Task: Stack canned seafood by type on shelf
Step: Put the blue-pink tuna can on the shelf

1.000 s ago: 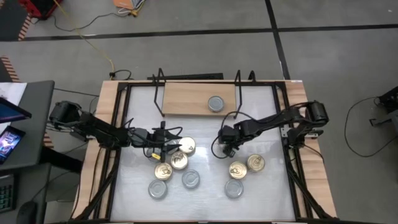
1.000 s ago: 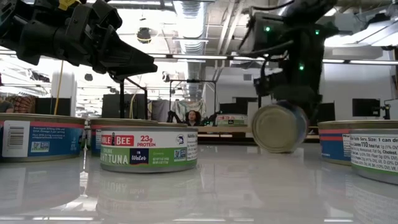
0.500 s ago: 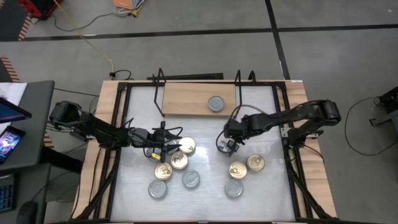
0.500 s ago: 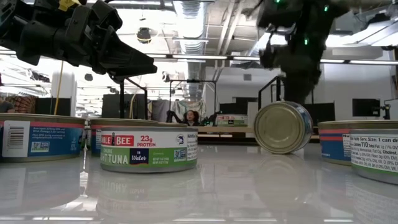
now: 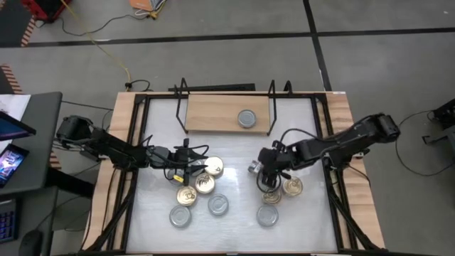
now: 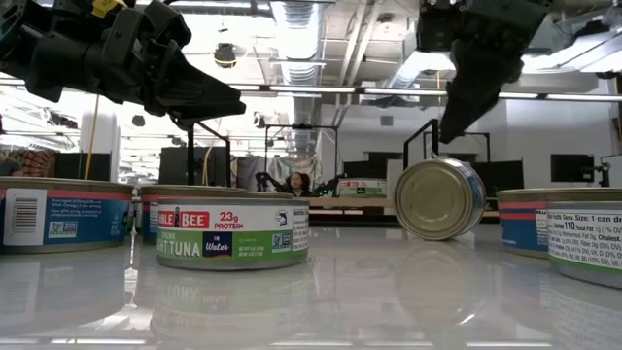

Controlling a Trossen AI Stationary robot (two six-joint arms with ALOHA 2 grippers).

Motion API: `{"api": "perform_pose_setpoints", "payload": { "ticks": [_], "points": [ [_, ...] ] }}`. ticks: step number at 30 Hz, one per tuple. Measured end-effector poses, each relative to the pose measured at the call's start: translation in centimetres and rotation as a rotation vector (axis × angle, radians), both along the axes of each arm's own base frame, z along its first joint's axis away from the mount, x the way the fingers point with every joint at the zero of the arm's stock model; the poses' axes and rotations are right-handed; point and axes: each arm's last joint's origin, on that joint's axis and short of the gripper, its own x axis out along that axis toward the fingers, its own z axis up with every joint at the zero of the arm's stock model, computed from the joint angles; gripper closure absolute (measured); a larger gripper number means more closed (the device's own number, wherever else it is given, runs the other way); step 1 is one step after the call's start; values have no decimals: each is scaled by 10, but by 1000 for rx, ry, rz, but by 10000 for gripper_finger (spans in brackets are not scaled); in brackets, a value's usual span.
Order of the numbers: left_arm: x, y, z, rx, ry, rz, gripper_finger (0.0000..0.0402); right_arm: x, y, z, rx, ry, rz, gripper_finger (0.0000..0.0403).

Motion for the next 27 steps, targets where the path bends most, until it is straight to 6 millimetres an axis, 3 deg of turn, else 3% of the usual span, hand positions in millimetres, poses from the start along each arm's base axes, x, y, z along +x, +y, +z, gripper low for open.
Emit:
{"api": "perform_pose_setpoints", "payload": {
  "ticks": [6,16,27],
  "points": [
    [0,0,0,-9,-2,1,260,16,5,-4,-60,42,-21,118],
    [0,0,-1,-6,14,1,260,39,5,-18,-181,166,-59,116],
    [2,0,1,-12,14,1,260,31,12,-8,-202,153,-36,116]
  ]
}}
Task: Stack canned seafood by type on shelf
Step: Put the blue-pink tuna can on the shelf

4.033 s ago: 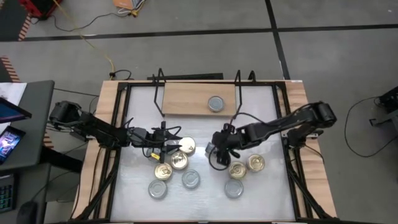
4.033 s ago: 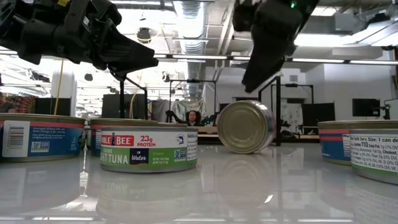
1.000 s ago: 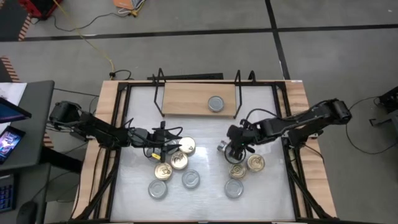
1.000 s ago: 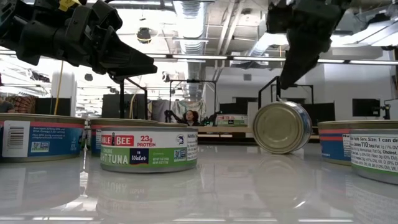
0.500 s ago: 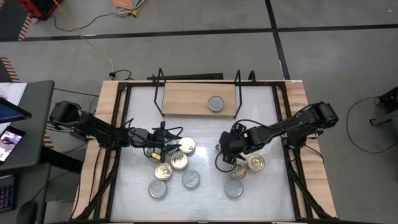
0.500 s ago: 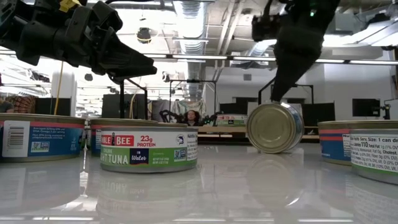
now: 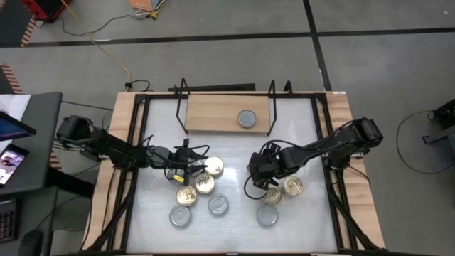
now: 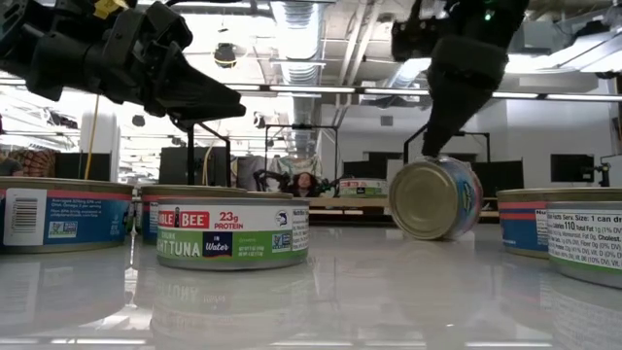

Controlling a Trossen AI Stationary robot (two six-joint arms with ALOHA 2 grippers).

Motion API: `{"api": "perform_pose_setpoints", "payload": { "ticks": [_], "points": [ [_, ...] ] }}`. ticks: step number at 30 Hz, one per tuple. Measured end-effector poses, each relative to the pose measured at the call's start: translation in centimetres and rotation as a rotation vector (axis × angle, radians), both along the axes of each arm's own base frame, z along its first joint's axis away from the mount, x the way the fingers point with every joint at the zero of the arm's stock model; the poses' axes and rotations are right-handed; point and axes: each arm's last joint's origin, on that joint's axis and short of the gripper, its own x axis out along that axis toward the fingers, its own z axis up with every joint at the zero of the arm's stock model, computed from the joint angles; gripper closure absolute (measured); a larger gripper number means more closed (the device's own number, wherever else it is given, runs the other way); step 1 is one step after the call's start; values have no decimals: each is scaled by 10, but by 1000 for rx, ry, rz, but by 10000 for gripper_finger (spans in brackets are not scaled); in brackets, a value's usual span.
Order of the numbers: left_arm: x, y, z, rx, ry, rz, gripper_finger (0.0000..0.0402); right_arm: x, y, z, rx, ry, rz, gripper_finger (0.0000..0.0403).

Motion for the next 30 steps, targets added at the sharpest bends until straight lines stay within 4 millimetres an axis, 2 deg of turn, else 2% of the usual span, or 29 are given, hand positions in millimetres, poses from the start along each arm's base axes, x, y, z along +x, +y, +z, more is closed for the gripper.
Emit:
{"api": "perform_pose_setpoints", "payload": {
  "ticks": [4,7,12,17,24,30],
  "points": [
    [13,-2,12,37,55,-4,255,-10,0,23,-60,-84,39,116],
    [30,-5,25,108,106,-15,240,-17,-1,36,-60,-121,60,116],
    [66,-8,46,240,149,-31,202,-34,2,44,-62,-145,105,116],
    [114,-2,52,288,221,-141,168,-58,4,41,-36,-168,102,116],
    [179,2,49,410,403,-298,148,-94,2,20,70,-117,27,116],
    [223,0,44,561,533,-363,140,-107,5,1,125,-69,-14,116]
  ]
}}
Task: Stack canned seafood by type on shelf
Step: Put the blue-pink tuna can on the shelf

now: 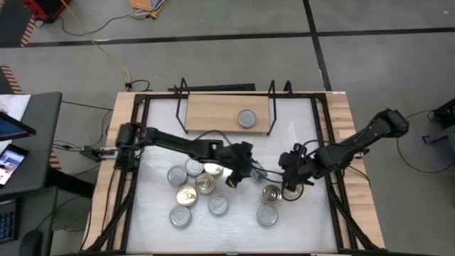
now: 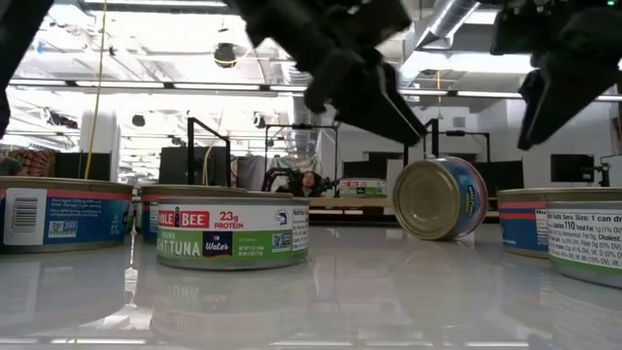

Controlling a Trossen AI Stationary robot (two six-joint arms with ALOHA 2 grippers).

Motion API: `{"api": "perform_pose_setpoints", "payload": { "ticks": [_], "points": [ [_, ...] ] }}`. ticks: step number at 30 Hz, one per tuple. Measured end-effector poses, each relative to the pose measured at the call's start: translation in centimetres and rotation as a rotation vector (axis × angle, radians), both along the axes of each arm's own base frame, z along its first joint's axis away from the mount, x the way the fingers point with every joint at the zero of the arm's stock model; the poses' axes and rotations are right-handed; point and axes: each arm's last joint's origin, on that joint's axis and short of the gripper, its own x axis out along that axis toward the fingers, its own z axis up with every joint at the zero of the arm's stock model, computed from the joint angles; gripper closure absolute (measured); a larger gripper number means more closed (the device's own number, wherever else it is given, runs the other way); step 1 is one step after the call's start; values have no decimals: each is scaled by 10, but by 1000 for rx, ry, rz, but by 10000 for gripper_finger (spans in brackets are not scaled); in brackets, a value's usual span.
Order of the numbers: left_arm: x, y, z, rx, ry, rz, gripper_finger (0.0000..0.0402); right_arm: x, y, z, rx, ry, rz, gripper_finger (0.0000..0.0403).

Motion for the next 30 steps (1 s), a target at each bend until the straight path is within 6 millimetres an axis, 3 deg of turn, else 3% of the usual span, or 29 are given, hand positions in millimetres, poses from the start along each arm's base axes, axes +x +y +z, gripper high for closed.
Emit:
{"api": "perform_pose_setpoints", "payload": {
  "ticks": [11,22,30],
  "points": [
    [37,6,-10,145,105,-67,140,-10,19,-2,50,-24,-12,117],
    [32,23,-19,103,176,-102,140,-13,28,0,54,-92,-64,117],
    [30,23,-21,24,201,-151,151,-11,29,1,65,-131,-71,117]
  ]
}}
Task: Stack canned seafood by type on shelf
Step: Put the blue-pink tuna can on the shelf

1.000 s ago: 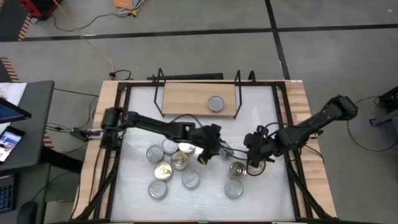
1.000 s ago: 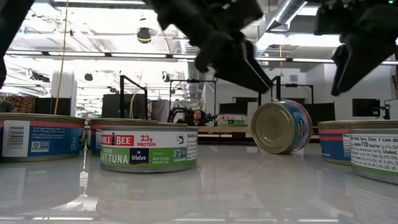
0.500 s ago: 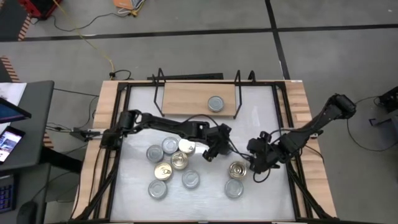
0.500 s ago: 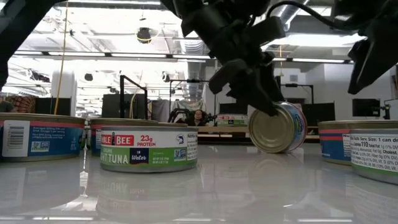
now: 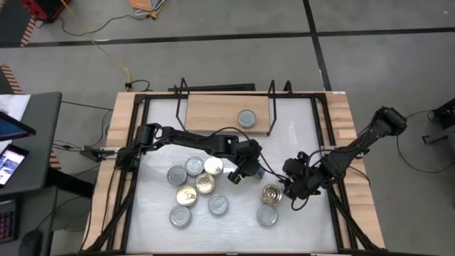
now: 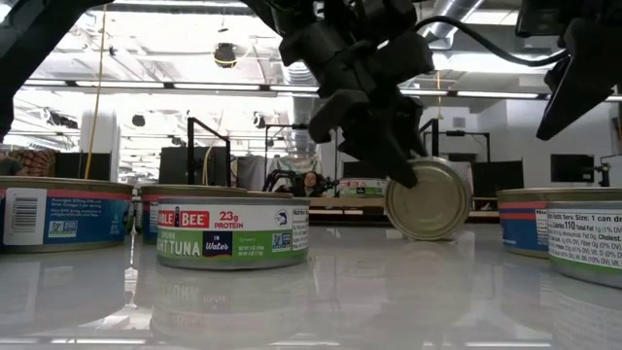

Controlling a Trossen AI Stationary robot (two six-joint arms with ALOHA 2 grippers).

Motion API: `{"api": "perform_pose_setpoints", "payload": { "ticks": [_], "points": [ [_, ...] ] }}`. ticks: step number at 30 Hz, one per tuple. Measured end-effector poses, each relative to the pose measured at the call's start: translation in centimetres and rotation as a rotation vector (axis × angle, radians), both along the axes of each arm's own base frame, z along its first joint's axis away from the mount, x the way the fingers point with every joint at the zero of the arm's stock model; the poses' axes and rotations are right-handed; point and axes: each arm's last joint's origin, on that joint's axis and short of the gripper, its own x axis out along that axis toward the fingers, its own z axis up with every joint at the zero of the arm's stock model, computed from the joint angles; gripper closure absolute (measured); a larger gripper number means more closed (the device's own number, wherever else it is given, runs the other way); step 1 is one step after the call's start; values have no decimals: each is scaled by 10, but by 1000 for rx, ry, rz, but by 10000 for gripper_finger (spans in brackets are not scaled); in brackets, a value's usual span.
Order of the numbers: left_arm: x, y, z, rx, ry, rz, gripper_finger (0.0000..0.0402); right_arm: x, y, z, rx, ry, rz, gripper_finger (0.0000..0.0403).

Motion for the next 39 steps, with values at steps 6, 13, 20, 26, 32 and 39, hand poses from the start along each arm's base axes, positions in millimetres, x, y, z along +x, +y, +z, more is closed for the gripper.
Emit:
{"api": "perform_pose_setpoints", "payload": {
  "ticks": [6,13,20,26,32,39],
  "points": [
    [1,0,-6,-20,-24,57,211,0,0,0,-9,4,15,117],
    [-6,3,-1,43,18,171,211,0,0,0,-30,14,52,117],
    [-34,13,42,162,58,298,211,-1,-2,0,-88,11,62,117],
    [-54,33,61,165,116,422,211,2,-3,2,-158,-42,49,117],
    [-77,59,57,221,100,545,211,2,-3,4,-267,-117,8,117],
    [-117,97,54,359,-153,787,211,8,0,11,-396,-242,-11,117]
  ]
}}
